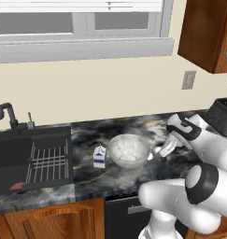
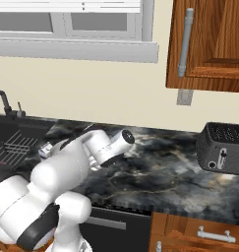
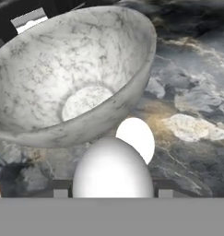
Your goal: Gather the eggs and milk located in the vicinity of the sink area and place them right next to the bowl.
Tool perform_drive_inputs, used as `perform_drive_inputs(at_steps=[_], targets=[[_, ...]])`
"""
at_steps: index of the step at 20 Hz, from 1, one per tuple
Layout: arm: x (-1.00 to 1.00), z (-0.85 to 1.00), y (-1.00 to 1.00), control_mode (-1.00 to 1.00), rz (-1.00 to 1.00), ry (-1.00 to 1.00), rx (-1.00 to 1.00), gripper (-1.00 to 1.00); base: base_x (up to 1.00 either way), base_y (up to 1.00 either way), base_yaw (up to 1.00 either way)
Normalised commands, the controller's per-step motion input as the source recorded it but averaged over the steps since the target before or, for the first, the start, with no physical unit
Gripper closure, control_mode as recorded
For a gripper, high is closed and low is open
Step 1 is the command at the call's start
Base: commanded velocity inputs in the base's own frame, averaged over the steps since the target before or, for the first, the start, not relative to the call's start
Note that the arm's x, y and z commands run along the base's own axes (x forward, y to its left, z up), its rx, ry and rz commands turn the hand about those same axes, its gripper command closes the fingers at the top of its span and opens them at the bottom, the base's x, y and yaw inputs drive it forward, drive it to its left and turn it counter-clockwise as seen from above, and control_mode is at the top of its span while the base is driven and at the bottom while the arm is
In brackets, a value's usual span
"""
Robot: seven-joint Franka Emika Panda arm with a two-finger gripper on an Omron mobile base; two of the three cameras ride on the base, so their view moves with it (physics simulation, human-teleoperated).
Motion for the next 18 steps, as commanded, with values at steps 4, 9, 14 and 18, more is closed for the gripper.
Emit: perform_drive_inputs(at_steps=[4, 9, 14, 18], targets=[[-0.1, -0.04, 0.18, -1.0, 0.0, -0.23, 0.0, 1.0, 0.0, 0.0, 0.0], [-0.16, -0.02, 0.0, -1.0, 0.0, -0.11, 0.0, 1.0, 0.0, 0.0, 0.0], [-0.05, -0.01, 0.0, -1.0, 0.0, 0.0, 0.0, 1.0, 0.0, 0.0, 0.0], [0.0, -0.12, 0.0, -1.0, 0.0, 0.01, 0.0, 1.0, 0.0, 0.0, 0.0]])
